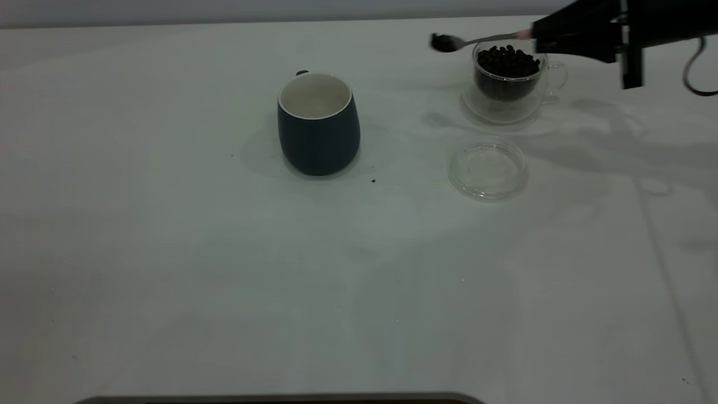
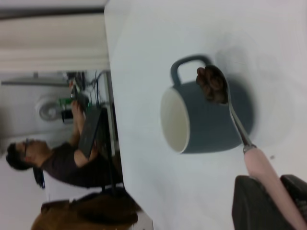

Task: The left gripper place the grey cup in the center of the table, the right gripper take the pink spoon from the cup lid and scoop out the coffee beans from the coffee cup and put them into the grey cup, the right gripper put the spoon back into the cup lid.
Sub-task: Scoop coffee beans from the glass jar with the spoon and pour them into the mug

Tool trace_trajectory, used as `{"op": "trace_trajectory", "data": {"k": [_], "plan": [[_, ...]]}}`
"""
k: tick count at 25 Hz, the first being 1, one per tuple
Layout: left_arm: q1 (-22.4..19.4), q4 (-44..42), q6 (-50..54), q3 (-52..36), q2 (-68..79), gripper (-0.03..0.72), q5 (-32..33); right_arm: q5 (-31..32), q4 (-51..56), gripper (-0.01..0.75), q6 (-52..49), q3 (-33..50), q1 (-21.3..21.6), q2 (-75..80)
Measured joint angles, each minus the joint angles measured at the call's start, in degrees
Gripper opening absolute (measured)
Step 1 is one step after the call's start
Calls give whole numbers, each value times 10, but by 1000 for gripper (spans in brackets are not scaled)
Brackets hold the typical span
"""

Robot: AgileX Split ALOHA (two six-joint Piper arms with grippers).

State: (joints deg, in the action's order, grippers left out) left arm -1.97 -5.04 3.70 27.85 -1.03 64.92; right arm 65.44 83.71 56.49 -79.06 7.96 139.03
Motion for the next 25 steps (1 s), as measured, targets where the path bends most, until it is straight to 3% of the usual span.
{"op": "trace_trajectory", "data": {"k": [15,25], "plan": [[0,0,0,0,0,586,0,-29,39,100,8,0,-159,0],[0,0,0,0,0,586,0,-115,92,100,60,0,-179,2]]}}
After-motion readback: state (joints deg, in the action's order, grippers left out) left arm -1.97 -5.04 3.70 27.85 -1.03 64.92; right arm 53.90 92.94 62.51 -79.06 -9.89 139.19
